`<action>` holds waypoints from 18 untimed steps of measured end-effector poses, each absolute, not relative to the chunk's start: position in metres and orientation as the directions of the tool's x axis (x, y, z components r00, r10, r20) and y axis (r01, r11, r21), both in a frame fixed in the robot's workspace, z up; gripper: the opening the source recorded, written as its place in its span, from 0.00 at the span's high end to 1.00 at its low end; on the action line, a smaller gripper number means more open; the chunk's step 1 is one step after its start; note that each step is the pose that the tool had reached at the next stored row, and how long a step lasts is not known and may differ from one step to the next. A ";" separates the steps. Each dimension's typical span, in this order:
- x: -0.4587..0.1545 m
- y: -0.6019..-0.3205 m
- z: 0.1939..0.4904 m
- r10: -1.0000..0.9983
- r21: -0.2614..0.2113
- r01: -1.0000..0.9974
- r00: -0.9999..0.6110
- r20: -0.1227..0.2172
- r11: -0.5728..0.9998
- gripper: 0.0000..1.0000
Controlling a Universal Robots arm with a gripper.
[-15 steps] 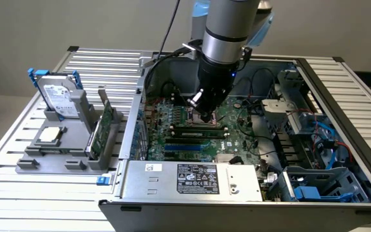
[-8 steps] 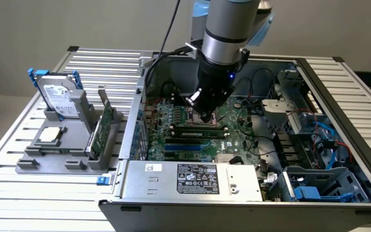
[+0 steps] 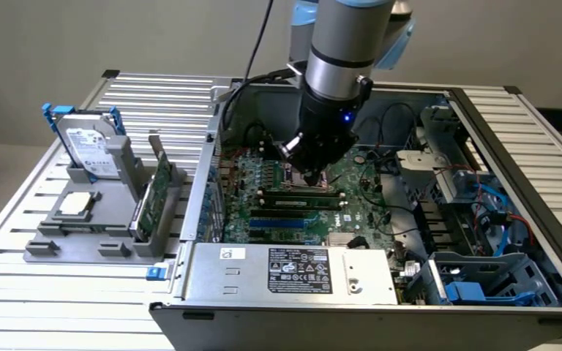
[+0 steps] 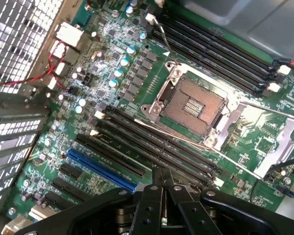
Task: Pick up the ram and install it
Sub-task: 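Press down the ram until it locks into place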
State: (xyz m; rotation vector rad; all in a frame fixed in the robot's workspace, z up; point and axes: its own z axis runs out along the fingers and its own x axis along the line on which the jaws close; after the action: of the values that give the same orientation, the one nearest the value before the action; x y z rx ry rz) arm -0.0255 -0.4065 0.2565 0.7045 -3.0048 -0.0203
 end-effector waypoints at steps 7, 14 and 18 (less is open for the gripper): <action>-0.025 -0.407 0.254 -0.327 0.025 -0.326 -0.944 0.051 0.945 0.89; -0.025 -0.407 0.252 -0.205 0.025 -0.204 -0.977 0.051 0.979 0.89; -0.025 -0.406 0.251 -0.134 0.025 -0.133 -0.990 0.051 0.991 0.89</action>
State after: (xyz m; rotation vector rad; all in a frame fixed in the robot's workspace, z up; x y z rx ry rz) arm -0.0254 -0.4065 0.2513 0.2070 -3.0822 -0.0341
